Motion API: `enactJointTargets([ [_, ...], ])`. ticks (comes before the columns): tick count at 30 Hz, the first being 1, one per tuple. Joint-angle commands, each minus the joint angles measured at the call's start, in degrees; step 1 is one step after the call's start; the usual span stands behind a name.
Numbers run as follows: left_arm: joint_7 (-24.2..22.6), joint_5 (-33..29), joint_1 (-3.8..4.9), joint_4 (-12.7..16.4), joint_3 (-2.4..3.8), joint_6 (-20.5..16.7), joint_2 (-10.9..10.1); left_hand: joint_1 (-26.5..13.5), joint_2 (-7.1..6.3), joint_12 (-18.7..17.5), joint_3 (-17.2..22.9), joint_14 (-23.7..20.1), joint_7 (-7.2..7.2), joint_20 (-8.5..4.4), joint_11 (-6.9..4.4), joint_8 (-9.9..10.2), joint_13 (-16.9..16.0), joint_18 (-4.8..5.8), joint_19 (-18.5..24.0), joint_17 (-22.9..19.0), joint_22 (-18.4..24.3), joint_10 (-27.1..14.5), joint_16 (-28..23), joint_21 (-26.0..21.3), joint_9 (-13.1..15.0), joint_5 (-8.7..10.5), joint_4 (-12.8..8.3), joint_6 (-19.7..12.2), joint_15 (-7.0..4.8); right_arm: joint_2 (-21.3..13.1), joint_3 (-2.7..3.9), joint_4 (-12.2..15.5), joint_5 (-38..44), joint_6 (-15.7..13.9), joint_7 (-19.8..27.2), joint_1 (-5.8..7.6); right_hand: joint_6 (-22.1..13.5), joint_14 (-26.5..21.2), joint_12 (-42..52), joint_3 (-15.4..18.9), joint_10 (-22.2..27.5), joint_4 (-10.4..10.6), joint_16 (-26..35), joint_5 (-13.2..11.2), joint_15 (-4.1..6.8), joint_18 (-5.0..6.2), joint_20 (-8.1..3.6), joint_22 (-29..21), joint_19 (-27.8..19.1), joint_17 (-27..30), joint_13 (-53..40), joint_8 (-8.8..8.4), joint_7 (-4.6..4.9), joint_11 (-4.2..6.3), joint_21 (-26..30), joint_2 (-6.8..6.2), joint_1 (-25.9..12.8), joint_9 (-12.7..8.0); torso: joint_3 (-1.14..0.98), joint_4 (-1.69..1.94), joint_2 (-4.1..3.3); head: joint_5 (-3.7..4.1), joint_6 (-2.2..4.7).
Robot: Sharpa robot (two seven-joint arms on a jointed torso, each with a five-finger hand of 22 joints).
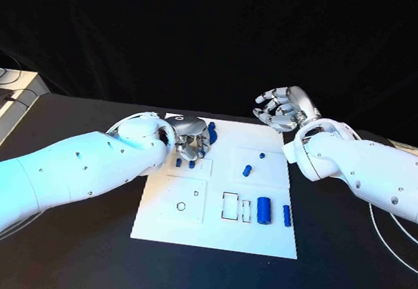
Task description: Assemble the parts on the task board
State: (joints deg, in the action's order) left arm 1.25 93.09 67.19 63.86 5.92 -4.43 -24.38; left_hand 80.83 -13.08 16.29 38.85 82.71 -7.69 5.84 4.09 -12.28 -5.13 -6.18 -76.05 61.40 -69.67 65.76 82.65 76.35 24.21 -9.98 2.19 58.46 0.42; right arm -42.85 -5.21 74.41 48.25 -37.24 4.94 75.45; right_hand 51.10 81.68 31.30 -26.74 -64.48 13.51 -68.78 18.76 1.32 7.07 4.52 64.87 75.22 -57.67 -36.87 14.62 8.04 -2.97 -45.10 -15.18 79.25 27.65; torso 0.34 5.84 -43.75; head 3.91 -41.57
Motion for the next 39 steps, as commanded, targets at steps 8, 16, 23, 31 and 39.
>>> enactJointTargets([
  [8,-0.9,-0.9,0.04,0.0,0.02,-2.8,0.0,-0.4,0.50,-1.1,0.5,-0.1,-0.35,-0.15,0.24,-0.2,-0.2,1.15,-0.3,0.0,-0.5,0.6,0.0,0.6,0.1,0.30,-0.6,0.6,-0.28,0.0,0.01,0.1,0.8,0.2,0.1,0.00,0.5,0.2,-0.2,-0.3,-0.4,0.0,0.3,0.3,0.05,0.87,0.07,-0.1,0.3,0.1,0.1,-0.28,0.05,-0.02,0.1,-0.03,-0.5,0.1,0.00,-0.06,-0.04,-0.05,0.22],
  [16,-1.6,-2.0,0.00,0.6,0.05,-4.9,-0.5,-0.8,0.31,-2.3,1.0,-0.1,-0.57,-0.08,0.49,0.1,-0.1,1.17,-0.3,0.0,-0.6,0.7,0.0,0.7,0.1,0.25,-1.0,0.5,-0.08,-0.1,0.01,0.1,0.8,0.2,0.1,0.00,0.5,0.2,-0.2,-0.3,-0.4,0.0,0.3,0.3,0.05,0.87,0.07,-0.1,0.3,0.1,0.1,-0.28,0.05,-0.02,0.1,-0.03,-0.5,0.1,0.05,0.00,0.01,0.00,0.30],
  [23,-1.8,-4.0,-0.09,2.7,0.80,-4.9,-2.0,-1.0,0.14,-2.9,1.1,-0.1,-0.67,-0.01,0.60,0.2,0.0,1.15,-0.3,-0.3,-0.6,0.7,0.0,0.7,0.1,0.24,-1.1,0.5,0.01,-0.2,0.02,0.1,0.9,0.2,0.1,0.00,0.5,0.2,-0.2,-0.3,-0.4,0.0,0.3,0.3,0.05,0.87,0.07,-0.1,0.3,0.1,0.1,-0.28,0.05,-0.02,0.1,-0.03,-0.5,0.1,0.12,0.04,0.04,0.00,0.31],
  [31,-1.4,-6.4,-0.13,5.9,2.56,-3.5,-5.5,-1.2,0.07,-3.3,1.1,-0.1,-0.71,0.03,0.65,0.3,0.0,1.16,-0.3,-0.3,-0.6,0.7,0.0,0.7,0.1,0.25,-1.2,0.5,0.06,-0.4,0.02,0.1,0.9,0.1,0.1,-0.01,0.5,0.2,-0.2,-0.3,-0.4,0.0,0.3,0.3,0.05,0.87,0.07,-0.1,0.3,0.1,0.1,-0.28,0.05,-0.02,0.1,-0.03,-0.5,0.1,0.09,0.20,0.16,0.12,0.15],
  [39,-1.4,-7.3,-0.24,7.3,3.59,-3.0,-8.0,-1.2,0.05,-3.4,1.1,-0.1,-0.71,0.05,0.66,0.3,0.0,1.16,-0.3,-0.3,-0.6,0.7,-0.1,0.7,0.1,0.25,-1.2,0.5,0.08,-0.6,0.01,0.1,0.9,0.1,0.0,-0.01,0.6,0.2,-0.3,-0.3,-0.6,-0.2,0.6,0.3,0.09,0.92,0.04,-0.3,0.3,0.3,0.3,-0.29,0.00,0.04,0.5,-0.11,-0.6,0.1,0.13,0.16,0.08,-0.03,0.21],
])
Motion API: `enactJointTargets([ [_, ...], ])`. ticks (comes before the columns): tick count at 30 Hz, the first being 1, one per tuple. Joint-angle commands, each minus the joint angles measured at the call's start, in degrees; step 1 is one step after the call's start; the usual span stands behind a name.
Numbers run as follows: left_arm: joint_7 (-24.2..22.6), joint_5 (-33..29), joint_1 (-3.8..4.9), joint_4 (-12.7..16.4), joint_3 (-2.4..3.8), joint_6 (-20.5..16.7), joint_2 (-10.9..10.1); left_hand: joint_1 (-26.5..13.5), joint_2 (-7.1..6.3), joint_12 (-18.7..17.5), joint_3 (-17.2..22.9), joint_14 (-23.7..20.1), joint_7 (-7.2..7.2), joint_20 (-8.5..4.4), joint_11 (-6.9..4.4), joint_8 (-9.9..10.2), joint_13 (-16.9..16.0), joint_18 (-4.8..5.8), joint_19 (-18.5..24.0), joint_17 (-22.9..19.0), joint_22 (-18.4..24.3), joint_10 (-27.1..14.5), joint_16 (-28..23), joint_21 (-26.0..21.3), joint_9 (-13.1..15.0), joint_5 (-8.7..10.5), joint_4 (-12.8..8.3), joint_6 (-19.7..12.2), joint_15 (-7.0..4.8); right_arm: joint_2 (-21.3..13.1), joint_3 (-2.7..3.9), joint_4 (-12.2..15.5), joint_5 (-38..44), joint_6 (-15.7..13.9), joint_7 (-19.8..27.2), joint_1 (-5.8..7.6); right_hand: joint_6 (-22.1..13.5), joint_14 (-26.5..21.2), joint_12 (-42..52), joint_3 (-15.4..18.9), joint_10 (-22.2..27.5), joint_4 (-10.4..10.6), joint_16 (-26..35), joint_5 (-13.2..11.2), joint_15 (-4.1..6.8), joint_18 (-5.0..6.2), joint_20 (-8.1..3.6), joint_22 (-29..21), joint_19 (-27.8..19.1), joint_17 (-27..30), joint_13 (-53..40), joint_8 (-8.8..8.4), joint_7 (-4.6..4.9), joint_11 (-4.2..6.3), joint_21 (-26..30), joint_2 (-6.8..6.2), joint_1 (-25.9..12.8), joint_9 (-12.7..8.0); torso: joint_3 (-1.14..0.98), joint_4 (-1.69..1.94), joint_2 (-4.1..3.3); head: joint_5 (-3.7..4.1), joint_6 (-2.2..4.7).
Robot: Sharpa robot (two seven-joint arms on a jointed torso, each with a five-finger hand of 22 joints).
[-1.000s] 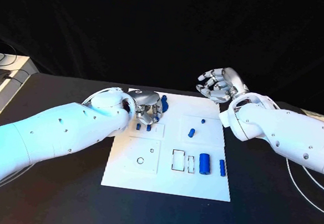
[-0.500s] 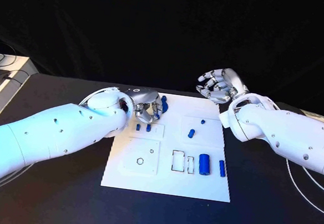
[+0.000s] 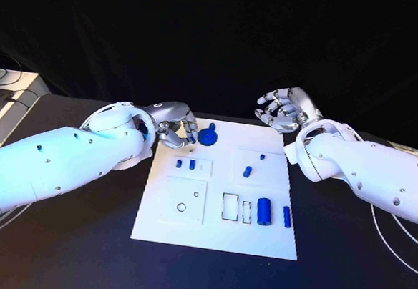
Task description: Assemble the parts on the task board
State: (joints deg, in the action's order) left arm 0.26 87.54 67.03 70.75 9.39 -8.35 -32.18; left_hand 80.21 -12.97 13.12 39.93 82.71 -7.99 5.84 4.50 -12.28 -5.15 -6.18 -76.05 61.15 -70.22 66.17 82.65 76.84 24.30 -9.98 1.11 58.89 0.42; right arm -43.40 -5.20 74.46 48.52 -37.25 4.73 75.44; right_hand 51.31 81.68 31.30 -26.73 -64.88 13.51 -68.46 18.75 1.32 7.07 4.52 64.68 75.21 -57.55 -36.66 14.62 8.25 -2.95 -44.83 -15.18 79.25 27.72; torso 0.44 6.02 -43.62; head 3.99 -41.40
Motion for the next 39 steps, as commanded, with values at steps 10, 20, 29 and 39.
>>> enactJointTargets([
  [10,-0.3,-1.3,-0.49,-0.3,0.28,1.6,-0.4,-0.7,-0.09,-0.3,0.1,-0.1,-0.42,0.07,0.27,0.3,0.1,1.15,-0.2,-0.2,0.0,0.3,-0.1,0.2,0.0,0.27,-0.1,0.1,0.09,0.2,0.00,-0.1,0.6,0.2,0.3,-0.02,0.4,0.2,-0.3,-0.3,-0.2,-0.2,0.2,0.3,0.09,0.92,0.03,-0.1,0.3,0.1,0.1,-0.29,-0.21,0.02,0.2,-0.12,-0.6,0.1,-0.06,-0.17,-0.13,-0.66,0.01],
  [20,-0.6,-0.9,-1.09,-1.6,0.08,1.8,0.2,-0.7,-0.08,-0.5,0.1,-0.1,-0.43,0.09,0.29,0.3,0.1,1.16,-0.2,-0.1,0.0,0.4,-0.1,0.2,0.0,0.27,-0.2,0.2,0.11,0.3,0.00,-0.1,0.7,0.3,0.2,-0.03,0.4,0.2,-0.3,-0.3,-0.2,-0.2,0.2,0.3,0.09,0.92,0.03,-0.1,0.3,0.1,0.1,-0.29,-0.21,0.02,0.2,-0.12,-0.6,0.1,-0.05,-0.22,-0.21,-0.58,-0.12],
  [29,-0.7,-0.6,-1.42,-2.3,-0.17,1.9,1.0,-0.8,-0.08,-0.6,0.1,-0.1,-0.44,0.10,0.30,0.3,0.1,1.16,-0.2,-0.1,0.0,0.4,-0.1,0.2,0.0,0.28,-0.2,0.2,0.12,0.3,0.00,-0.1,0.7,0.3,0.2,-0.03,0.4,0.2,-0.3,-0.3,-0.2,-0.2,0.2,0.3,0.09,0.92,0.03,-0.1,0.3,0.1,0.1,-0.29,-0.21,0.02,0.2,-0.12,-0.6,0.1,-0.10,-0.24,-0.21,-0.55,-0.29],
  [39,-0.6,-0.5,-1.47,-2.3,-0.33,2.5,1.1,-0.8,-0.04,-0.7,0.1,-0.2,-0.44,0.12,0.30,0.3,0.1,1.15,-0.2,-0.2,0.0,0.5,-0.1,0.2,0.0,0.29,-0.2,0.2,0.13,0.3,0.00,0.0,0.7,0.2,0.2,-0.03,0.4,0.2,-0.5,-0.3,-0.2,-0.3,0.3,0.3,0.11,0.93,0.02,-0.2,0.3,0.2,0.2,-0.33,-0.21,0.03,0.4,-0.16,-0.6,0.1,-0.07,-0.20,-0.15,-0.50,-0.41],
])
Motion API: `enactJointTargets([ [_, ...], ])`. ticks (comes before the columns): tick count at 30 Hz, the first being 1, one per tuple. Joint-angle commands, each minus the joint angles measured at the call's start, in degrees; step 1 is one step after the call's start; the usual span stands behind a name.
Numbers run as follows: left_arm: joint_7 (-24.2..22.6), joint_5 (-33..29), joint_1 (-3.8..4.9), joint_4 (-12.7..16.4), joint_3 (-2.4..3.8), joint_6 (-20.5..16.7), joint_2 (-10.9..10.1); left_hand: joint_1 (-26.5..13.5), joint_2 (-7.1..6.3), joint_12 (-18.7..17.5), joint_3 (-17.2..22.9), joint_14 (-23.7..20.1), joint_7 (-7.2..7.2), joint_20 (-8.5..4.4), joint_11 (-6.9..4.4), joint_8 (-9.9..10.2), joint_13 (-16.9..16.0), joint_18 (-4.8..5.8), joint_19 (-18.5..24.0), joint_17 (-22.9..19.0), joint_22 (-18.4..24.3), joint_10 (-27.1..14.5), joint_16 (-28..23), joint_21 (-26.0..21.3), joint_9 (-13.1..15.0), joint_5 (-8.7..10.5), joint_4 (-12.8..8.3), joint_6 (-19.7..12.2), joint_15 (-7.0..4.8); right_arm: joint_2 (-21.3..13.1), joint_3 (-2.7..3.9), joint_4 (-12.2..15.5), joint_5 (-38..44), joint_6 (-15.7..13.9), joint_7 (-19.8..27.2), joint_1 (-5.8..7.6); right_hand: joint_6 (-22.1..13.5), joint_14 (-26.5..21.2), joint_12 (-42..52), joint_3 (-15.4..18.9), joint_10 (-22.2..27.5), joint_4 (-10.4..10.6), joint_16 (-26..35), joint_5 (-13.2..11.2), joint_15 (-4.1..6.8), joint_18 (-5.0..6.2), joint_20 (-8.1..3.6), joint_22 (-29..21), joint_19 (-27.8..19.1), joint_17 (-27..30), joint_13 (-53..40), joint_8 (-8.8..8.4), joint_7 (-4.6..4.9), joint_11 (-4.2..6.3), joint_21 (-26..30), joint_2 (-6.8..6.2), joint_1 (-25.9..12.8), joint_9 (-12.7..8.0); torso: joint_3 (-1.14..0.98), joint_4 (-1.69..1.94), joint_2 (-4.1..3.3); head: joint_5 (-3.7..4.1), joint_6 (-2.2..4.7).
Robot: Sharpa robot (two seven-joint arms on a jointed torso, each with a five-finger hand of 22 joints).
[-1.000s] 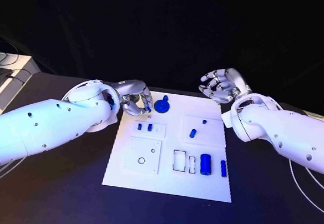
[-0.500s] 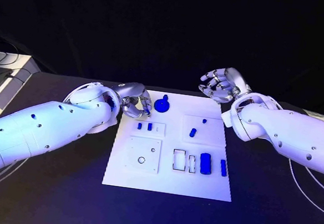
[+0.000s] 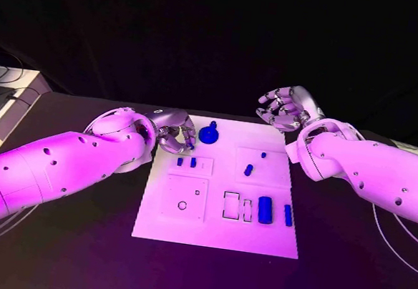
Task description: Assemble the parts on the task board
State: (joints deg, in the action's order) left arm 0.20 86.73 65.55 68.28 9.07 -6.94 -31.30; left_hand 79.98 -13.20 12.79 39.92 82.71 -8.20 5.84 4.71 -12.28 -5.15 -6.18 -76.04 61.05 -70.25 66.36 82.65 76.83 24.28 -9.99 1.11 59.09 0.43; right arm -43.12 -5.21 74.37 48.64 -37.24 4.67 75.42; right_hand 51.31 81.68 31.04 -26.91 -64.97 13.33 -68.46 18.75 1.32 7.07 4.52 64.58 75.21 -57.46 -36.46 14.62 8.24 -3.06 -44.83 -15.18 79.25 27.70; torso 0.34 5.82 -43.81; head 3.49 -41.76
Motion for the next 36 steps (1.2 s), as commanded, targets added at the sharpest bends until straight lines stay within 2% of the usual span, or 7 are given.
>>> enactJointTargets([
  [1,-0.5,0.3,0.00,0.2,-0.02,1.1,0.2,-0.6,0.19,-0.3,0.1,-0.2,-0.23,0.12,0.09,0.3,0.1,1.15,-0.2,-0.1,0.0,0.3,-0.1,0.2,0.0,0.29,-0.2,0.0,0.13,0.0,0.01,0.0,0.6,0.2,0.3,-0.01,0.4,0.2,-0.2,-0.2,-0.1,-0.1,0.3,0.3,0.11,0.93,0.02,0.0,0.3,0.1,0.0,-0.33,-0.21,0.14,0.4,-0.15,-0.6,0.1,0.03,-0.01,0.06,-0.02,-0.08],
  [20,0.0,0.7,0.00,0.1,-0.09,1.5,0.1,-0.5,0.27,-0.5,0.2,-0.2,-0.22,0.14,0.07,0.3,0.1,1.15,-0.2,-0.1,0.0,0.4,-0.1,0.2,0.0,0.28,-0.4,0.1,0.13,-0.1,0.01,0.1,0.7,0.1,0.2,-0.01,0.4,0.2,-0.2,-0.2,-0.1,-0.1,0.3,0.3,0.11,0.93,0.02,0.0,0.3,0.1,0.0,-0.33,-0.21,0.14,0.4,-0.15,-0.6,0.1,0.05,-0.01,0.03,0.07,-0.07],
  [36,-0.1,0.7,0.00,-0.4,-0.29,1.5,1.0,-0.6,0.19,-0.8,0.2,-0.2,-0.27,0.17,0.11,0.4,0.0,1.16,-0.2,-0.1,-0.1,0.6,-0.1,0.3,0.1,0.35,-0.4,0.1,0.15,-0.1,0.01,0.2,0.7,0.2,0.2,0.00,0.4,0.2,-0.2,-0.2,-0.1,-0.1,0.3,0.3,0.11,0.93,0.02,0.0,0.3,0.1,0.0,-0.33,-0.21,0.14,0.4,-0.15,-0.6,0.1,-0.02,-0.05,-0.03,0.09,-0.08],
])
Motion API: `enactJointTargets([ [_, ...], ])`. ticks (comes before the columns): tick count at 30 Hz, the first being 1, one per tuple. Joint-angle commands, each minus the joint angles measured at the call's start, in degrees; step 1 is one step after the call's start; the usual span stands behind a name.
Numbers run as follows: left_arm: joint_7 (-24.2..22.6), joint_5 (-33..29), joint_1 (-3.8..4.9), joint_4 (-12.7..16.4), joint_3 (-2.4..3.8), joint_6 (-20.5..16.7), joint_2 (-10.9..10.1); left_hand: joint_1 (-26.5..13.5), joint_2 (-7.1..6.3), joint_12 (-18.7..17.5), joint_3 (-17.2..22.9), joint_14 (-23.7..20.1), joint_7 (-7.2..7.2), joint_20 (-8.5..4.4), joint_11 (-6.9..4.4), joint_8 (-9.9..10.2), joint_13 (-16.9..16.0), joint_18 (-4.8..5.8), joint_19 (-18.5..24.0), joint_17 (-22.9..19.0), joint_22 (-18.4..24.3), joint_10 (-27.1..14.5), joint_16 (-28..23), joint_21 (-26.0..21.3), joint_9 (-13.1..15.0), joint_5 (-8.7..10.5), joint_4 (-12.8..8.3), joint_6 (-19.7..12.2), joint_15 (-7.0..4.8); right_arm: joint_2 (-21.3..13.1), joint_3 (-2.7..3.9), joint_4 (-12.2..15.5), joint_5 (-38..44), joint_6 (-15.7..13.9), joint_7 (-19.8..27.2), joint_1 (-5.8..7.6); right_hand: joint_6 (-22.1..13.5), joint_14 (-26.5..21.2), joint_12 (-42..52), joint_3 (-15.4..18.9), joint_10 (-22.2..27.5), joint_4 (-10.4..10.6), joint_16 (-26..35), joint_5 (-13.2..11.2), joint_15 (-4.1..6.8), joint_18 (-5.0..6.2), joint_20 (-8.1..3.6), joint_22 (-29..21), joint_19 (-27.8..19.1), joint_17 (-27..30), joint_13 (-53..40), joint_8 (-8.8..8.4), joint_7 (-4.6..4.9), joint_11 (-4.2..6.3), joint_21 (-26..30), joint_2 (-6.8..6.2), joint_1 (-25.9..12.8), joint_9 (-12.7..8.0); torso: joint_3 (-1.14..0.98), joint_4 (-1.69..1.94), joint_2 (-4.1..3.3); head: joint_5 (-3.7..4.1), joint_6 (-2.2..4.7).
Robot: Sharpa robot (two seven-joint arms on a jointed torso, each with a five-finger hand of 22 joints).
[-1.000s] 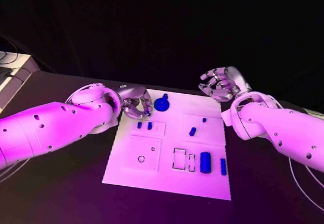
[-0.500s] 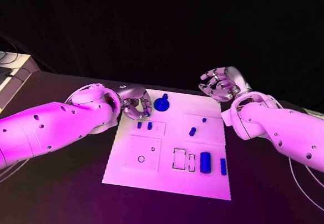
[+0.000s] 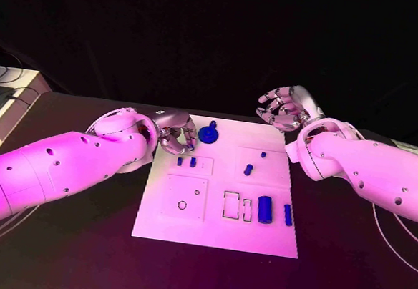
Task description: Assemble the parts on the task board
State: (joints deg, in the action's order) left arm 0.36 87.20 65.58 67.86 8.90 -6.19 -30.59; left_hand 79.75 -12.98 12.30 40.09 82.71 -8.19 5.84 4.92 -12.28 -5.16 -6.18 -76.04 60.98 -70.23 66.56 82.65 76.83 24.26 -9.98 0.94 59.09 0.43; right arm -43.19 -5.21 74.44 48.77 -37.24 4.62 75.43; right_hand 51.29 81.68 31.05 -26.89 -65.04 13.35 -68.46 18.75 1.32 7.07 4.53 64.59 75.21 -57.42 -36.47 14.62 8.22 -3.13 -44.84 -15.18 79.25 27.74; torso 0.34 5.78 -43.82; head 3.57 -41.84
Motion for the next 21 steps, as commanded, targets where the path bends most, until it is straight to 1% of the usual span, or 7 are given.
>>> enactJointTargets([
  [1,-0.3,0.2,-0.03,0.0,-0.18,0.8,0.3,-0.4,-0.06,-0.3,0.0,-0.2,-0.28,0.17,-0.09,0.4,0.1,1.15,-0.2,0.0,0.0,0.4,-0.1,0.2,0.1,0.36,-0.3,0.1,0.15,0.0,0.01,0.1,0.6,0.2,0.3,0.00,0.4,0.2,-0.2,-0.2,0.0,-0.1,0.3,0.3,0.11,0.93,0.01,-0.1,0.3,0.0,0.1,-0.33,-0.19,0.21,0.4,-0.15,-0.6,0.1,-0.03,-0.04,-0.03,0.03,0.02],
  [8,0.0,0.3,-0.03,0.0,-0.53,2.2,0.4,-0.6,-0.22,-0.7,0.0,-0.3,-0.29,0.22,-0.01,0.5,0.1,1.11,0.0,-0.2,0.1,0.2,-0.1,0.1,0.1,0.41,-0.4,0.0,0.22,-0.1,0.01,0.1,0.6,0.3,0.2,0.00,0.4,0.2,-0.4,-0.2,-0.1,-0.2,0.6,0.3,0.12,0.94,-0.01,-0.1,0.4,0.2,0.3,-0.38,-0.19,0.21,0.6,-0.17,-0.7,0.1,-0.02,-0.01,0.02,0.10,-0.14],
  [11,0.2,0.4,-0.03,0.1,-0.58,2.6,0.4,-0.7,-0.27,-0.9,-0.1,-0.3,-0.29,0.25,0.03,0.5,0.1,1.08,0.1,-0.3,0.2,0.1,-0.1,0.1,0.1,0.41,-0.4,0.0,0.25,-0.1,0.01,0.1,0.6,0.3,0.2,0.00,0.4,0.2,-0.4,-0.2,-0.1,-0.2,0.6,0.3,0.12,0.94,-0.01,-0.1,0.4,0.2,0.3,-0.38,-0.19,0.21,0.6,-0.17,-0.7,0.1,-0.03,0.01,0.05,0.15,-0.16],
  [21,0.5,0.7,-0.03,0.3,-0.67,3.4,0.0,-0.9,-0.40,-1.3,-0.2,-0.4,-0.22,0.32,0.08,0.5,0.1,1.04,0.3,-0.5,0.4,-0.1,-0.2,-0.1,0.1,0.45,-0.5,0.2,0.30,-0.2,0.01,0.1,0.6,0.3,0.2,0.00,0.4,0.2,-0.4,-0.2,-0.1,-0.2,0.6,0.3,0.12,0.95,-0.01,-0.2,0.4,0.2,0.3,-0.40,-0.19,0.20,0.7,-0.18,-0.8,0.1,0.06,0.08,0.04,0.23,-0.20],
])
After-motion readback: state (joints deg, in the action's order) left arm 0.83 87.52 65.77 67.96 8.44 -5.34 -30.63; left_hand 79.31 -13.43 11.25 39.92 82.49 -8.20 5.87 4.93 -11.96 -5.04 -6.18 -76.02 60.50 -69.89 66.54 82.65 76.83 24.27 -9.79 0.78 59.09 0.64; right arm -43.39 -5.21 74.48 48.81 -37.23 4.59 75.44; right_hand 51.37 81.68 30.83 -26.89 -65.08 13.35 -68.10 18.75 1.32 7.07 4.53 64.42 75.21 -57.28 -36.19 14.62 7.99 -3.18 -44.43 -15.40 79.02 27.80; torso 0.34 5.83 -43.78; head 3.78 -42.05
